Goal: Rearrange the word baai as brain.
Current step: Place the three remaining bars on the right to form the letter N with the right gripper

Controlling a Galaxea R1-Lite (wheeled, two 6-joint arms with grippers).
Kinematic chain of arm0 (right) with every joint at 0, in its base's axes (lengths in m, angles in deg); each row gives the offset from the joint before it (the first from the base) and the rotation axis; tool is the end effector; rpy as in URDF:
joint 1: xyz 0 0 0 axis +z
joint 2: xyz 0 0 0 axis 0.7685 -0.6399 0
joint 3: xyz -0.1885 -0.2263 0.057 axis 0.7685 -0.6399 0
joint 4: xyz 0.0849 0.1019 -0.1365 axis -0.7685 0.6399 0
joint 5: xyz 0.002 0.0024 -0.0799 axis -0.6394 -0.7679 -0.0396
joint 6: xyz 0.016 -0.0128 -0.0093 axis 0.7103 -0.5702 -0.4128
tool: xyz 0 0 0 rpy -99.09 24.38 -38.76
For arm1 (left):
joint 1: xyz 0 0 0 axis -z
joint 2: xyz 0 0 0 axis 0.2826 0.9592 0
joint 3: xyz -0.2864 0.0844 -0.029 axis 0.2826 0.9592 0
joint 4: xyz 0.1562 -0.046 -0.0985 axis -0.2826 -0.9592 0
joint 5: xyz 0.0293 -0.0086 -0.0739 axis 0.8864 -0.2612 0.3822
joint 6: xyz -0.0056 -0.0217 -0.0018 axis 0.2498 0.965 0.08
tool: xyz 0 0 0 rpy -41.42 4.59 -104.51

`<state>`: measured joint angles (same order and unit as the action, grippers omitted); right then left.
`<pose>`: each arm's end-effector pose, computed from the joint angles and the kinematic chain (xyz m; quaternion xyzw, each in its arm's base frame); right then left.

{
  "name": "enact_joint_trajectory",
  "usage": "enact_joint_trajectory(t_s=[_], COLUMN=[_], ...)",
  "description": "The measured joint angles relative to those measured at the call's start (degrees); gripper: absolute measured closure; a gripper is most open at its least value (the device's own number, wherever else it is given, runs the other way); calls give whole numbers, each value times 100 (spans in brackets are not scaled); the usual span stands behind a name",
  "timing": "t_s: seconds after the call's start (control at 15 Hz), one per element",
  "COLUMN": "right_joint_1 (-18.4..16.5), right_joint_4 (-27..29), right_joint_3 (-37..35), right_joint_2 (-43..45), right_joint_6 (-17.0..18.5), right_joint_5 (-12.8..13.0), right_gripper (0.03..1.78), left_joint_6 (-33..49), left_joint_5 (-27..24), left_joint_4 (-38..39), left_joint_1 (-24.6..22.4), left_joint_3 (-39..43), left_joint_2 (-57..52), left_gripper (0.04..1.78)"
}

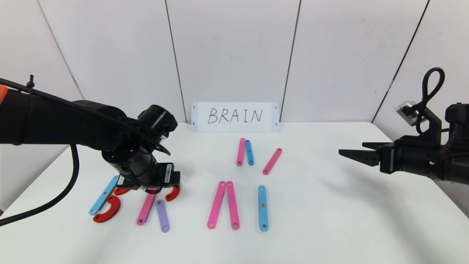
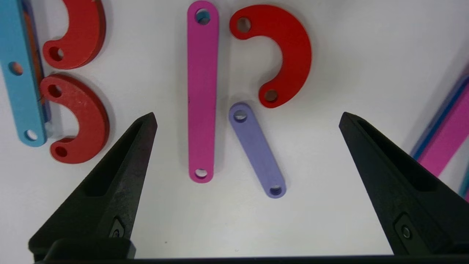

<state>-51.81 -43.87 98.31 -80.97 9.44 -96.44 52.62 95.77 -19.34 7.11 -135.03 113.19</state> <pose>0.2664 0.0042 0.1647 0.0465 0.2157 0.2498 0.9428 0.2967 -0.1245 0.1625 -0.0386 0.5215 0.0267 0.8520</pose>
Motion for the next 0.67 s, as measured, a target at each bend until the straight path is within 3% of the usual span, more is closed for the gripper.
enact_joint_trajectory(t_s=[0.33, 0.67], right_joint_1=[2, 0], right_joint_4=[0, 1], right_joint_3=[0, 2], right_joint_2=[-11, -10], right_joint_6=[0, -2], right_joint_5=[0, 2], right_gripper=[8, 8], left_joint_6=[673, 9], left_joint_5=[83, 268], left_joint_4=[188, 59], left_joint_1=[-24, -88], left_joint_3=[-336, -389], left_joint_2=[323, 524], left_gripper=[8, 8])
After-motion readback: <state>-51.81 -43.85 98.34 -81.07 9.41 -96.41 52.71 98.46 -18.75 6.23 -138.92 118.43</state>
